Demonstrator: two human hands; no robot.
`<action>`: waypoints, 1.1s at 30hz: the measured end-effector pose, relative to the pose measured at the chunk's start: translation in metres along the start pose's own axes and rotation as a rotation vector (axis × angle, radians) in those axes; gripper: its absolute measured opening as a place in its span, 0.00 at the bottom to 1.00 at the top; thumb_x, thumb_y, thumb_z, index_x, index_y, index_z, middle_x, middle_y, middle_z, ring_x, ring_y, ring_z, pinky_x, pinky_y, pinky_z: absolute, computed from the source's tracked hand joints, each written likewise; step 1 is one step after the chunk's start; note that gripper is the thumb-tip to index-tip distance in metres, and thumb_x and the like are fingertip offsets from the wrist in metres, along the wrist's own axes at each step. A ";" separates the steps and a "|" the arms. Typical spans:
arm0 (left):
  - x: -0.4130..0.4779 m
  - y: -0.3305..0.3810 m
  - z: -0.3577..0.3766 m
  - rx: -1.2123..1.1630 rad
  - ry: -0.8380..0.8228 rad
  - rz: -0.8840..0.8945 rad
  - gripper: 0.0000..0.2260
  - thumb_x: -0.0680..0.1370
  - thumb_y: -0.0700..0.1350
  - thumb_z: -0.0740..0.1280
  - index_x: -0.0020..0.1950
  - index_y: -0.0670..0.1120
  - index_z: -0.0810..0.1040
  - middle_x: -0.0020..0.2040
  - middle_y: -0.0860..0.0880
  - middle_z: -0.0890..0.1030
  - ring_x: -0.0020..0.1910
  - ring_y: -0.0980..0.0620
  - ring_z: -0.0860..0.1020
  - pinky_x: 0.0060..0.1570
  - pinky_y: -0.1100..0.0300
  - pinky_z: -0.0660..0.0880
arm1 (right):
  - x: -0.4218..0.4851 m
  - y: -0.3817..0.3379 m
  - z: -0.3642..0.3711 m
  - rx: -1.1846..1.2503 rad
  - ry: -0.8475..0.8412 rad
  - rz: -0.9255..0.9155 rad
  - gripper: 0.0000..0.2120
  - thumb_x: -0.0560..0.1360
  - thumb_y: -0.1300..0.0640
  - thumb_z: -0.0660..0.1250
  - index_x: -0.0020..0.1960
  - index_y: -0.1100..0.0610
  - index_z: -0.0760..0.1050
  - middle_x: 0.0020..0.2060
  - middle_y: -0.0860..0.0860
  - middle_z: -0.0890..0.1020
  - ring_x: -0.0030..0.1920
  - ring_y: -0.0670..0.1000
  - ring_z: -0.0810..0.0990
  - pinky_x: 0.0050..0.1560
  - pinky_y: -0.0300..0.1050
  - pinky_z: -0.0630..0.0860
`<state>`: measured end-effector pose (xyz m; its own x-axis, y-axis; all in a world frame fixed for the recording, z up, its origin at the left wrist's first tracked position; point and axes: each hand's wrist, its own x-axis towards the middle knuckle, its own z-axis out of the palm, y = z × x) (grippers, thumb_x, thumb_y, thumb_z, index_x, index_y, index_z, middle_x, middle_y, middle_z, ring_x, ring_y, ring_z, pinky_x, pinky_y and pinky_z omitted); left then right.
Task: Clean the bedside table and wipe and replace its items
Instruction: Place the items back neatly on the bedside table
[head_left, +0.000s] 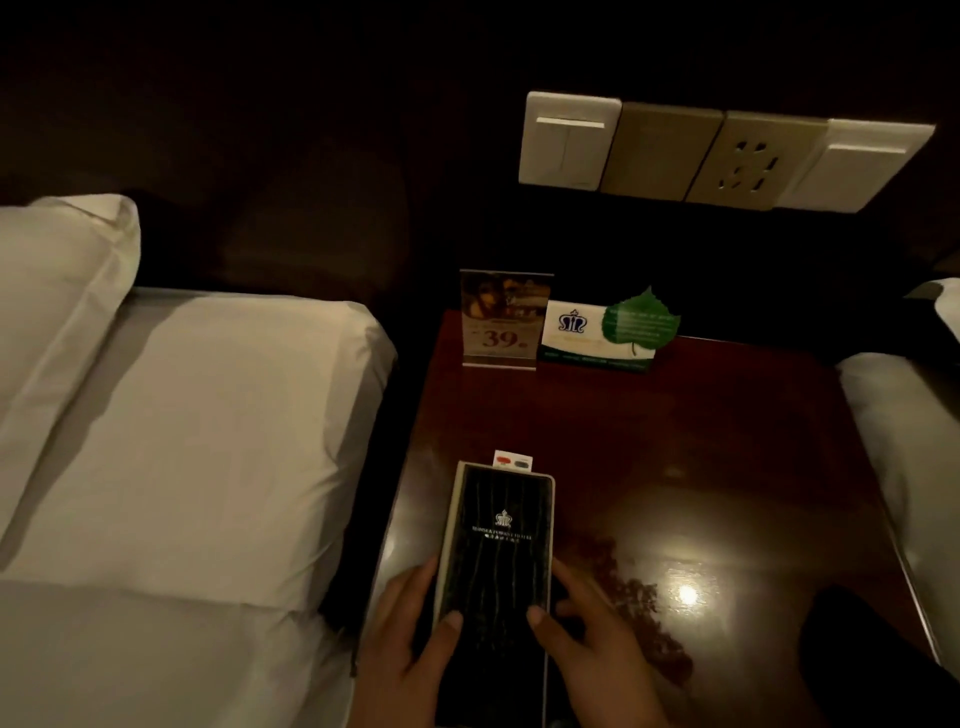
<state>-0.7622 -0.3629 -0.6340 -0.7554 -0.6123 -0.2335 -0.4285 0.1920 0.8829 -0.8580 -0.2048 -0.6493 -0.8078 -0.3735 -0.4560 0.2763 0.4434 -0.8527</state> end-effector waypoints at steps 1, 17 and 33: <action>0.004 -0.004 -0.005 0.027 -0.036 0.023 0.23 0.76 0.35 0.70 0.68 0.53 0.76 0.64 0.57 0.76 0.61 0.70 0.72 0.61 0.75 0.65 | 0.000 0.000 0.002 0.001 0.004 0.007 0.25 0.74 0.56 0.72 0.63 0.33 0.70 0.62 0.31 0.71 0.56 0.40 0.76 0.52 0.31 0.70; 0.023 -0.029 -0.012 0.068 -0.013 0.147 0.30 0.72 0.59 0.62 0.74 0.53 0.69 0.66 0.56 0.72 0.65 0.58 0.73 0.61 0.62 0.71 | 0.022 -0.012 0.018 -0.106 -0.002 -0.089 0.25 0.76 0.53 0.68 0.57 0.22 0.68 0.53 0.41 0.78 0.44 0.47 0.80 0.43 0.40 0.79; 0.023 -0.031 -0.005 0.098 0.002 0.146 0.29 0.72 0.59 0.62 0.73 0.56 0.70 0.67 0.61 0.71 0.67 0.61 0.71 0.61 0.64 0.68 | 0.101 -0.067 0.006 -0.443 0.039 -0.211 0.21 0.80 0.45 0.60 0.72 0.46 0.67 0.68 0.44 0.74 0.66 0.44 0.65 0.58 0.40 0.64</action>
<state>-0.7639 -0.3873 -0.6651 -0.8120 -0.5742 -0.1047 -0.3607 0.3526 0.8634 -0.9546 -0.2773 -0.6398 -0.8438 -0.4651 -0.2676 -0.1368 0.6686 -0.7309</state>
